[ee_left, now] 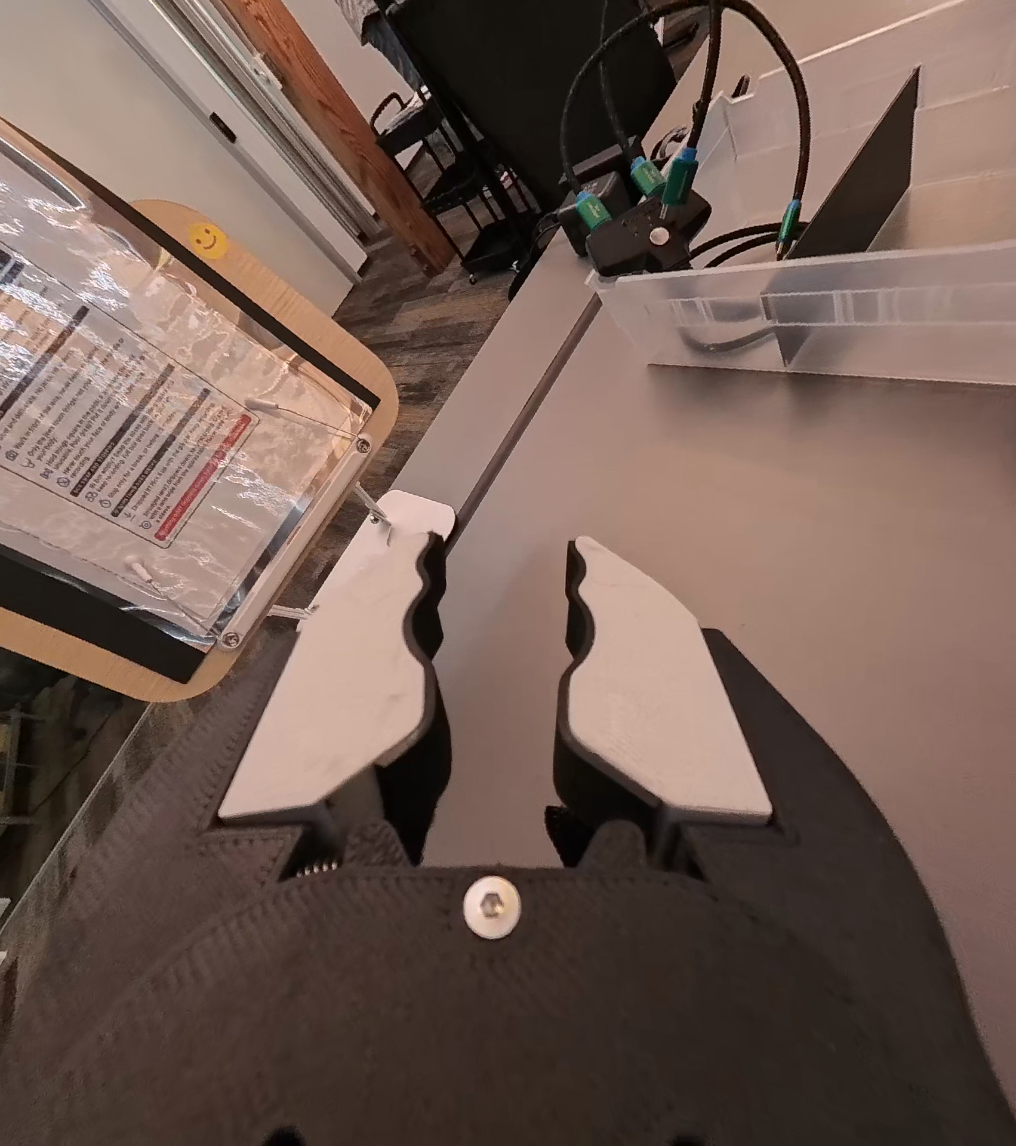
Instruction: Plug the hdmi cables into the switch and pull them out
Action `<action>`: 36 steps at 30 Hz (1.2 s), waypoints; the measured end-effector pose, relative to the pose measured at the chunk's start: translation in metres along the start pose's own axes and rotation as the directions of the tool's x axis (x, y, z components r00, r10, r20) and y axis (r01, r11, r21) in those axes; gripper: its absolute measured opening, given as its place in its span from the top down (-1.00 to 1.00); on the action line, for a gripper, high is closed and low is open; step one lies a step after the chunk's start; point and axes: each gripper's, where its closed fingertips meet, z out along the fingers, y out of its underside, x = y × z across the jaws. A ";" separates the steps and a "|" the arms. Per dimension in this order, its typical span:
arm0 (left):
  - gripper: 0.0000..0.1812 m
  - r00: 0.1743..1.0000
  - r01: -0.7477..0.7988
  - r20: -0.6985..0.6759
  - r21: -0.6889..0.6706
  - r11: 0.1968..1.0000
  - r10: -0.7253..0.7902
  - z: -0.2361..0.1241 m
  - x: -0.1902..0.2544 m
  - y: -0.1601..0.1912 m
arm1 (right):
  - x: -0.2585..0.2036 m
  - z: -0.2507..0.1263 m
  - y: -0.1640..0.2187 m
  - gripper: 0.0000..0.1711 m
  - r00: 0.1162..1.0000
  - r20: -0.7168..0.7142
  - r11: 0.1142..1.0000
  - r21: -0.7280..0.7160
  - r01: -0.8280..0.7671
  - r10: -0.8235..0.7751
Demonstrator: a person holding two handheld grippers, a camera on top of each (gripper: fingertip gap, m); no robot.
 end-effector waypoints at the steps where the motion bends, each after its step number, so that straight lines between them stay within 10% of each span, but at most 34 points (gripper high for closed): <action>1: 0.58 1.000 -0.001 -0.001 -0.006 1.000 0.001 0.001 0.000 0.001 | -0.001 0.007 0.008 0.30 1.000 0.001 0.999 -0.036 -0.012 0.012; 3: 0.59 1.000 -0.004 -0.001 -0.019 1.000 0.004 0.003 0.000 0.004 | 0.003 0.012 0.018 0.80 1.000 -0.023 0.997 -0.072 -0.010 0.008; 9: 0.60 1.000 -0.009 -0.007 -0.040 0.999 0.009 0.006 0.001 0.009 | 0.034 -0.019 0.068 0.91 0.994 -0.044 0.923 -0.369 -0.108 0.098; 13: 0.60 1.000 -0.020 -0.014 -0.046 0.999 0.019 0.007 0.005 0.008 | 0.036 -0.045 0.109 0.91 0.988 0.036 0.811 -0.576 -0.103 0.151; 26: 0.62 1.000 -0.008 0.027 -0.030 1.000 0.009 -0.003 -0.010 0.004 | 0.034 -0.054 0.108 0.70 0.996 0.040 0.788 -0.609 0.089 -0.082; 36: 0.54 0.949 0.176 0.273 -0.049 0.983 -0.157 -0.070 -0.117 0.039 | 0.038 -0.083 0.074 0.57 0.986 -0.040 0.837 -0.535 0.114 -0.160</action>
